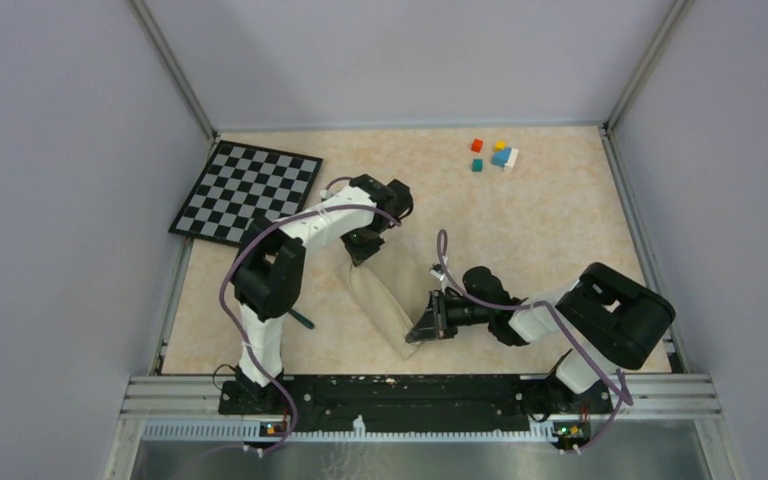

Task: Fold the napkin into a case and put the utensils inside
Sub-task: Fold the lower triangle-folded napkin at the center of the board.

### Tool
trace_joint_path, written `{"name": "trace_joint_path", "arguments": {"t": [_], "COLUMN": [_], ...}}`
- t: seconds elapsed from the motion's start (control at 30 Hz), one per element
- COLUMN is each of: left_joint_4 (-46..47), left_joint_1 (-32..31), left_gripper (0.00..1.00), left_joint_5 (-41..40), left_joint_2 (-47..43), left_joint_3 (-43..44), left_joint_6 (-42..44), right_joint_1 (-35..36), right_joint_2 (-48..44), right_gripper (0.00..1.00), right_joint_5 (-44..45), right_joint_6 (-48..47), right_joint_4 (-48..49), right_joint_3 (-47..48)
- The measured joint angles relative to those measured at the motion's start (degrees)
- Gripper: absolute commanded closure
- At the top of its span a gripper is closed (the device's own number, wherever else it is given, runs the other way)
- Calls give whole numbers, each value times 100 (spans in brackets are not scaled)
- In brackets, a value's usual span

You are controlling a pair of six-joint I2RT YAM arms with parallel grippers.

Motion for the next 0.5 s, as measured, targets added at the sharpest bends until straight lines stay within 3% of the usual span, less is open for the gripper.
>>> {"name": "trace_joint_path", "arguments": {"t": [0.5], "left_joint_4": [302], "left_joint_1": [-22], "left_gripper": [100], "left_joint_5": [127], "left_joint_2": [739], "left_joint_3": [409], "left_joint_6": [343], "right_joint_1": [-348], "right_joint_2": [35], "right_gripper": [100], "right_joint_5": [17], "right_joint_6": [-492], "right_joint_4": [-501], "right_joint_3": [2]}}
